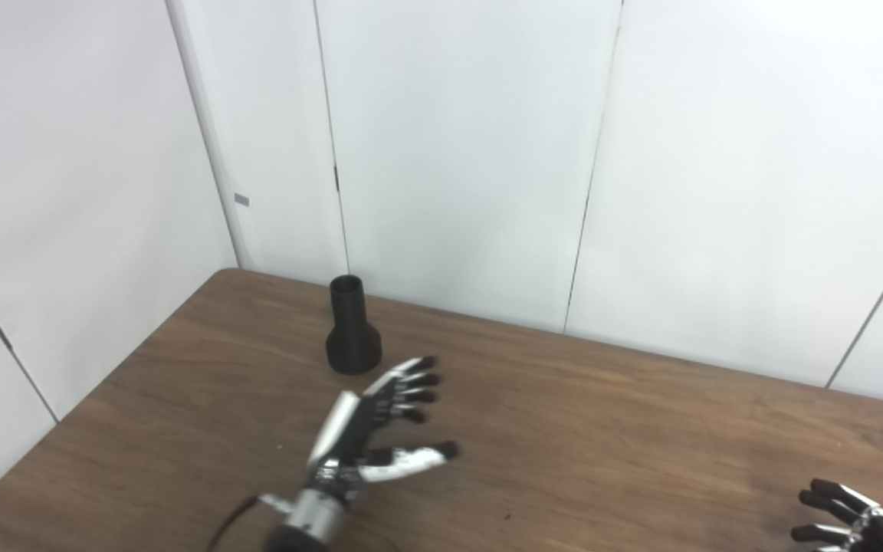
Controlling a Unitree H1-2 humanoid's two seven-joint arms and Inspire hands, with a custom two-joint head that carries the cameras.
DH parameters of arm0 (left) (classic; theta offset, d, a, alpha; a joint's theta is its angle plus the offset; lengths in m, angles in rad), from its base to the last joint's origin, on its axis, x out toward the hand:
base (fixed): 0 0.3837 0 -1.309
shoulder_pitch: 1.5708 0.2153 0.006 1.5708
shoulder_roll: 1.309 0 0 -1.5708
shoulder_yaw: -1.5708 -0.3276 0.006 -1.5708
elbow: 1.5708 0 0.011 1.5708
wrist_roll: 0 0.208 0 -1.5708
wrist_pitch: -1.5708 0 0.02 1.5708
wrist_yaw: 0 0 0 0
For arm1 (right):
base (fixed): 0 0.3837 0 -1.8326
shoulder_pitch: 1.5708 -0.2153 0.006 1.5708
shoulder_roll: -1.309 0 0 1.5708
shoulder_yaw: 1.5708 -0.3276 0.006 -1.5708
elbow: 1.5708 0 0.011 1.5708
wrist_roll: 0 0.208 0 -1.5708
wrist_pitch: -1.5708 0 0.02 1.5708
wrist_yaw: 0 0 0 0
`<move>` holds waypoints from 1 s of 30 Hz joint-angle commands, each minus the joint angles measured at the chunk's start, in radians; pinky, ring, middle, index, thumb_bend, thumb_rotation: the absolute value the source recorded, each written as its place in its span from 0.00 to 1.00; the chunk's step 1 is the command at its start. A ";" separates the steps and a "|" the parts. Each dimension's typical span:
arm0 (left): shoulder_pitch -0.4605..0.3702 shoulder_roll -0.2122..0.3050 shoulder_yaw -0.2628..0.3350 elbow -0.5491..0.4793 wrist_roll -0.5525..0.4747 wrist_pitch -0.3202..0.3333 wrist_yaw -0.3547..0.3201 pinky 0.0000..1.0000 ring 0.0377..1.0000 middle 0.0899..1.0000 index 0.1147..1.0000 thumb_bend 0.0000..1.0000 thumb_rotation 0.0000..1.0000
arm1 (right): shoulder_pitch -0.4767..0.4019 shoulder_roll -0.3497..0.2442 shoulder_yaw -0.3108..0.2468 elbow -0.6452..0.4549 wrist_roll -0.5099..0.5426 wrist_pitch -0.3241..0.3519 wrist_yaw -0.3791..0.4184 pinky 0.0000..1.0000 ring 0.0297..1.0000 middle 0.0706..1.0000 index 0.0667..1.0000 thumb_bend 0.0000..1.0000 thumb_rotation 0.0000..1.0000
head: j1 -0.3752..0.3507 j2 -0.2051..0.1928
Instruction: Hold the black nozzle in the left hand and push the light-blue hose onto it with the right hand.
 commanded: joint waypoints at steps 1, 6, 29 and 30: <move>-0.025 0.009 0.020 -0.066 0.028 -0.003 0.045 0.59 0.68 0.72 0.79 0.80 0.23 | -0.027 -0.009 -0.008 -0.017 0.013 -0.012 0.003 0.40 0.55 0.69 0.68 1.00 0.41 | -0.001 0.001; -0.027 -0.001 0.096 -0.103 0.074 0.031 0.153 0.53 0.59 0.62 0.63 0.80 0.18 | -0.036 -0.010 -0.011 0.003 0.037 -0.022 0.011 0.39 0.54 0.67 0.69 1.00 0.42 | 0.002 0.006; -0.140 0.067 0.101 -0.017 0.183 0.207 0.232 0.75 0.85 0.92 0.92 0.83 0.24 | -0.042 -0.007 -0.017 0.006 0.036 0.001 0.008 0.38 0.53 0.64 0.63 1.00 0.43 | -0.016 0.032; -0.149 0.078 0.094 -0.003 0.176 0.213 0.218 0.75 0.85 0.91 0.93 0.83 0.23 | -0.041 -0.007 -0.017 0.006 0.037 0.004 0.008 0.38 0.53 0.65 0.63 1.00 0.42 | -0.016 0.032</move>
